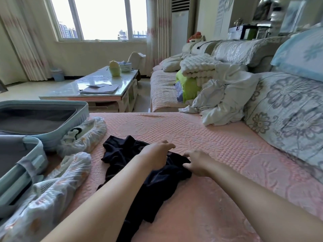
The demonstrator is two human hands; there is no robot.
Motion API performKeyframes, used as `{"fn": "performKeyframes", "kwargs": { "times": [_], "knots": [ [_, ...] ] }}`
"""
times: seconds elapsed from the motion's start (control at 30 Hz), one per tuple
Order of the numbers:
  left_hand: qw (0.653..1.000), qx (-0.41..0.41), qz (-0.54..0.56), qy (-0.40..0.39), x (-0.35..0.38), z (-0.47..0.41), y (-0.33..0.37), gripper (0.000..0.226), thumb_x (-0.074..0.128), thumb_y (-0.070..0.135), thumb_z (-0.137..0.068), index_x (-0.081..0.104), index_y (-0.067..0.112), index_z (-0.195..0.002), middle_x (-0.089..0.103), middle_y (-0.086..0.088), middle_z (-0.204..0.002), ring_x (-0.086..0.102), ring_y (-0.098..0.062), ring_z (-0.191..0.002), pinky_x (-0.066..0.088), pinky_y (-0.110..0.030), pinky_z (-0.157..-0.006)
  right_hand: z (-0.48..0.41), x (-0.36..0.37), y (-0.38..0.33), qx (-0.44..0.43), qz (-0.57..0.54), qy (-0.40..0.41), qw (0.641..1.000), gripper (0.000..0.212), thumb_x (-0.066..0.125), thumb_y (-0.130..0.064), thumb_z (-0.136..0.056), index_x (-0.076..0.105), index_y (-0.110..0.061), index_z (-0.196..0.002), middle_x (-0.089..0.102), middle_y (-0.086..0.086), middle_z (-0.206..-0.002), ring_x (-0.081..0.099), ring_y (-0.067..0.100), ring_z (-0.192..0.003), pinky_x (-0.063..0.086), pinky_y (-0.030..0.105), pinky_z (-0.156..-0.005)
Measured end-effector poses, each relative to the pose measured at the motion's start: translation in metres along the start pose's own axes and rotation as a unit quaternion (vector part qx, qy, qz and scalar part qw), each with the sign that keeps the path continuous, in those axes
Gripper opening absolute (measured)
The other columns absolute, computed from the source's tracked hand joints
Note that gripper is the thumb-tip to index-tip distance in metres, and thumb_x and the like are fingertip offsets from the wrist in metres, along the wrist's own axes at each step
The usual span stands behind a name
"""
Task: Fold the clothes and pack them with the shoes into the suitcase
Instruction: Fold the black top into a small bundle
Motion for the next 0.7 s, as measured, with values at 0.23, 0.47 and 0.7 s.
{"fn": "performKeyframes", "kwargs": {
  "times": [0.23,0.47,0.7],
  "knots": [
    [0.988,0.051,0.137,0.048,-0.001,-0.011,0.011,0.06,0.061,0.026,-0.084,0.041,0.028,-0.141,0.064,-0.005,-0.124,0.06,-0.026,-0.11,0.049,-0.035,-0.09,-0.005,-0.019,-0.011,-0.074,-0.247,0.12,0.959,0.014,0.068,-0.027,-0.087,0.072,-0.025,-0.1,0.072,-0.005,-0.096,0.067,0.013,-0.092,0.053,0.029,-0.079],
    [0.989,0.015,0.109,0.094,-0.032,0.013,-0.03,0.026,0.051,0.009,-0.086,0.063,0.029,-0.097,0.065,0.0,-0.095,0.059,-0.024,-0.092,0.05,-0.033,-0.08,0.004,-0.029,-0.016,-0.098,-0.237,0.001,0.967,0.017,0.058,-0.027,-0.072,0.072,-0.022,-0.079,0.066,-0.01,-0.075,0.062,0.011,-0.075,0.051,0.035,-0.075],
    [0.984,-0.022,0.083,0.154,-0.049,0.059,-0.074,0.028,0.051,0.006,-0.086,0.065,0.025,-0.103,0.064,-0.001,-0.105,0.059,-0.025,-0.1,0.048,-0.034,-0.086,0.008,-0.028,-0.036,-0.105,-0.112,0.041,0.987,0.012,0.074,-0.031,-0.081,0.064,-0.034,-0.086,0.067,-0.005,-0.096,0.061,0.019,-0.099,0.044,0.033,-0.09]
  ]
}}
Point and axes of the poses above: each hand's wrist, its own z-axis away from the middle knuckle, its own x-axis out of the palm, y = z × x, the point moved 2 cm from there along -z, towards the middle knuckle
